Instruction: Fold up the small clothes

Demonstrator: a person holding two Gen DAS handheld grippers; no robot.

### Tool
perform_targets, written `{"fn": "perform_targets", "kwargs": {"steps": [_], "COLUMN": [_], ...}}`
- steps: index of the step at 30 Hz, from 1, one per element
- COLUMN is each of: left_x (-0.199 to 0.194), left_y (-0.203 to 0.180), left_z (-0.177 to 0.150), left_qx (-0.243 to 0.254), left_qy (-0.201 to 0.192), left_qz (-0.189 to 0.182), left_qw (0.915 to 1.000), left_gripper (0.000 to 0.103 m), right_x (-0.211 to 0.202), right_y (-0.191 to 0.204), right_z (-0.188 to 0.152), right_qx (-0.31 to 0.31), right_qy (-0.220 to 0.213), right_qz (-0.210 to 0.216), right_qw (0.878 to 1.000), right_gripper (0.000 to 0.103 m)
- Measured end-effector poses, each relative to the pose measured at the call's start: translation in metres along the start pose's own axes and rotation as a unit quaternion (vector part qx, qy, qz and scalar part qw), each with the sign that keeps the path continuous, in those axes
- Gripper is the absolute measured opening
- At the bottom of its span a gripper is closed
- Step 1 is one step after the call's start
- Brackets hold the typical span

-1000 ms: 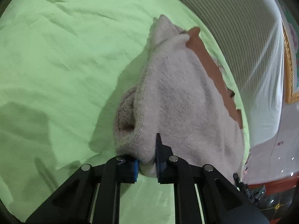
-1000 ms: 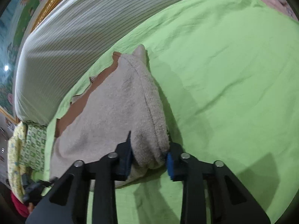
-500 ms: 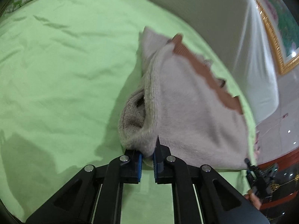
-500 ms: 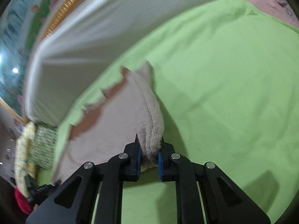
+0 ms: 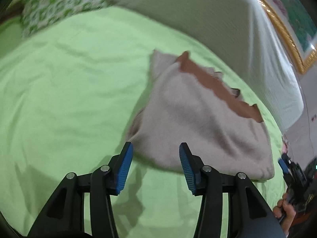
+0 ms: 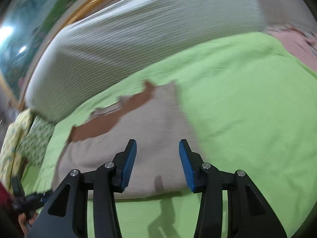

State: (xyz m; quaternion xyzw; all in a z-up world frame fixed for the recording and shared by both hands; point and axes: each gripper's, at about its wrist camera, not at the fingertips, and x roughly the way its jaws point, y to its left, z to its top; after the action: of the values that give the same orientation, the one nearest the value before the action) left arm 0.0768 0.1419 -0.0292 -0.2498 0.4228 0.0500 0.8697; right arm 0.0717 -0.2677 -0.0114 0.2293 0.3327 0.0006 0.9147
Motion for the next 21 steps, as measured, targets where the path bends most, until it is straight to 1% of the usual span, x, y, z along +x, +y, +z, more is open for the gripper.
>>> {"fn": "perform_targets", "kwargs": {"steps": [2,3,4,6,7,8,9,10,11,13,14,15,16,17,18,20,21], "left_x": [0.006,0.011,0.015,0.023,0.025,0.028,0.037,0.041,0.050,0.071,0.081,0.091,0.104,0.115,0.122,0.138,0.149], "left_y": [-0.017,-0.027,-0.037,-0.053,-0.057,-0.060,-0.068,-0.072,-0.084,-0.107,-0.117,-0.126,-0.138,-0.147,-0.154,-0.168,-0.172], "left_z": [0.014,0.020,0.025,0.033,0.036,0.038,0.042,0.043,0.048,0.058,0.064,0.068,0.071,0.071,0.070,0.065,0.066], "left_qx": [0.032,0.054,0.075,0.107,0.111,0.111,0.120,0.130,0.147,0.182,0.192,0.201,0.216,0.232,0.242,0.283,0.298], "left_qy": [0.010,0.014,0.018,0.019,0.016,0.017,0.030,0.035,0.035,0.043,0.046,0.056,0.079,0.095,0.097,0.096,0.092], "left_qz": [-0.013,-0.020,-0.018,-0.006,-0.005,-0.012,-0.032,-0.036,-0.030,-0.026,-0.022,-0.030,-0.051,-0.060,-0.054,-0.041,-0.024], "left_qw": [0.9993,0.9982,0.9969,0.9941,0.9937,0.9936,0.9918,0.9902,0.9880,0.9820,0.9801,0.9776,0.9718,0.9663,0.9639,0.9535,0.9497], "left_gripper": [0.050,0.051,0.052,0.052,0.053,0.054,0.056,0.056,0.056,0.056,0.056,0.056,0.056,0.056,0.055,0.055,0.055], "right_x": [0.014,0.022,0.032,0.043,0.050,0.051,0.053,0.060,0.065,0.076,0.081,0.087,0.095,0.102,0.105,0.118,0.127], "right_y": [0.016,0.024,0.034,0.040,0.044,0.044,0.046,0.050,0.051,0.053,0.053,0.053,0.054,0.055,0.057,0.064,0.068], "right_z": [0.004,0.007,0.012,0.016,0.020,0.020,0.020,0.020,0.017,0.017,0.019,0.021,0.024,0.027,0.029,0.030,0.029], "right_qx": [-0.024,-0.039,-0.057,-0.064,-0.064,-0.065,-0.069,-0.078,-0.086,-0.097,-0.100,-0.102,-0.106,-0.114,-0.123,-0.154,-0.168], "right_qy": [0.012,0.017,0.022,0.032,0.039,0.039,0.039,0.047,0.054,0.062,0.065,0.070,0.080,0.086,0.088,0.107,0.118], "right_qz": [0.021,0.026,0.026,0.030,0.037,0.040,0.045,0.051,0.051,0.042,0.038,0.037,0.037,0.035,0.037,0.062,0.068], "right_qw": [0.999,0.999,0.998,0.997,0.997,0.996,0.996,0.995,0.994,0.992,0.992,0.992,0.990,0.989,0.988,0.980,0.976], "right_gripper": [0.046,0.046,0.046,0.046,0.046,0.046,0.046,0.046,0.046,0.046,0.046,0.046,0.046,0.046,0.046,0.046,0.046]}}
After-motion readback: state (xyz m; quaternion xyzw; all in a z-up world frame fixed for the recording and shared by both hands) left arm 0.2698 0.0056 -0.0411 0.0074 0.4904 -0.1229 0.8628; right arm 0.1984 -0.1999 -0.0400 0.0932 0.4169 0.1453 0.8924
